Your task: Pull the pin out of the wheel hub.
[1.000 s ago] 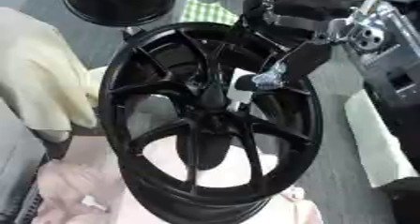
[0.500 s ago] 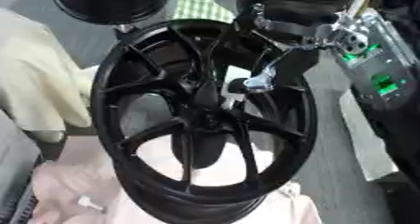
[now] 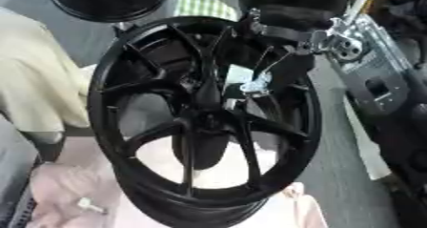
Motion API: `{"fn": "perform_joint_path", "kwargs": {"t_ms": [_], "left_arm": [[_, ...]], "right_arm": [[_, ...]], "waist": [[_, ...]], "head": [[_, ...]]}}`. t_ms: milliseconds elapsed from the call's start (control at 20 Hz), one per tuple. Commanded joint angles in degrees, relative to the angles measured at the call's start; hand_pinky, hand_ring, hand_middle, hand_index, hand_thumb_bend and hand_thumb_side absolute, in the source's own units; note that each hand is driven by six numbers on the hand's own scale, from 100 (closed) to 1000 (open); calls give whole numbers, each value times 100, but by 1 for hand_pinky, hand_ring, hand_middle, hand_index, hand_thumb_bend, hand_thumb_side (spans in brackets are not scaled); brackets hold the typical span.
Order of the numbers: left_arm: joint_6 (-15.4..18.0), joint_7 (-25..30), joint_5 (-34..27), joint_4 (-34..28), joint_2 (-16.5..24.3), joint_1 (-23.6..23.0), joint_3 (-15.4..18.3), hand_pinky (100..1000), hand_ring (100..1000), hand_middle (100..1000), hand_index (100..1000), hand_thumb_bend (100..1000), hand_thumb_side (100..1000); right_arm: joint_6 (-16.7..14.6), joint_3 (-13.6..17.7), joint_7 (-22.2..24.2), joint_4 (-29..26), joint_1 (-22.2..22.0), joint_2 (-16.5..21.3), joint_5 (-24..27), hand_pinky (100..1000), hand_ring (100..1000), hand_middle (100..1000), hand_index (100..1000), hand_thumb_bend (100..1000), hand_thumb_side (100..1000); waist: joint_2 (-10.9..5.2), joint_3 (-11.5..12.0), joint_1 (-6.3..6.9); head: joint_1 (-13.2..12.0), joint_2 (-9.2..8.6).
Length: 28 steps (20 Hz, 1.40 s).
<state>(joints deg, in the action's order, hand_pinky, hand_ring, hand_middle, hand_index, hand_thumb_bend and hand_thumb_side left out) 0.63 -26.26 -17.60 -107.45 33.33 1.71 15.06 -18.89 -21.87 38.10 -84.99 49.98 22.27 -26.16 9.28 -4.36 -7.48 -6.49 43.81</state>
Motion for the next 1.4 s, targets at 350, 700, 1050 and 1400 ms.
{"fn": "perform_joint_path", "kwargs": {"t_ms": [350, 700, 1050, 1400], "left_arm": [[-5, 0, 63, -104, 197, 11, 73, 505, 616, 541, 633, 109, 825], [-6, 5, 69, -105, 195, -2, 73, 504, 616, 541, 633, 107, 827], [-7, 6, 73, -102, 199, -9, 76, 504, 616, 541, 633, 105, 829], [-11, 11, 79, -103, 191, -8, 72, 504, 615, 541, 632, 102, 833]], "right_arm": [[-42, 143, -105, 19, 48, 55, -158, 746, 751, 391, 708, 500, 609], [-86, 173, -92, 91, -31, 58, -229, 742, 749, 382, 709, 506, 623], [-147, 193, -40, 125, -97, 56, -254, 739, 745, 371, 696, 504, 623], [-135, 208, 7, 152, -131, 22, -237, 733, 735, 354, 673, 499, 605]], "waist": [[-45, 7, 51], [-39, -5, 51], [-29, -5, 51], [-7, 10, 50]], "head": [[-24, 31], [-17, 31], [-9, 31], [26, 31]]}}
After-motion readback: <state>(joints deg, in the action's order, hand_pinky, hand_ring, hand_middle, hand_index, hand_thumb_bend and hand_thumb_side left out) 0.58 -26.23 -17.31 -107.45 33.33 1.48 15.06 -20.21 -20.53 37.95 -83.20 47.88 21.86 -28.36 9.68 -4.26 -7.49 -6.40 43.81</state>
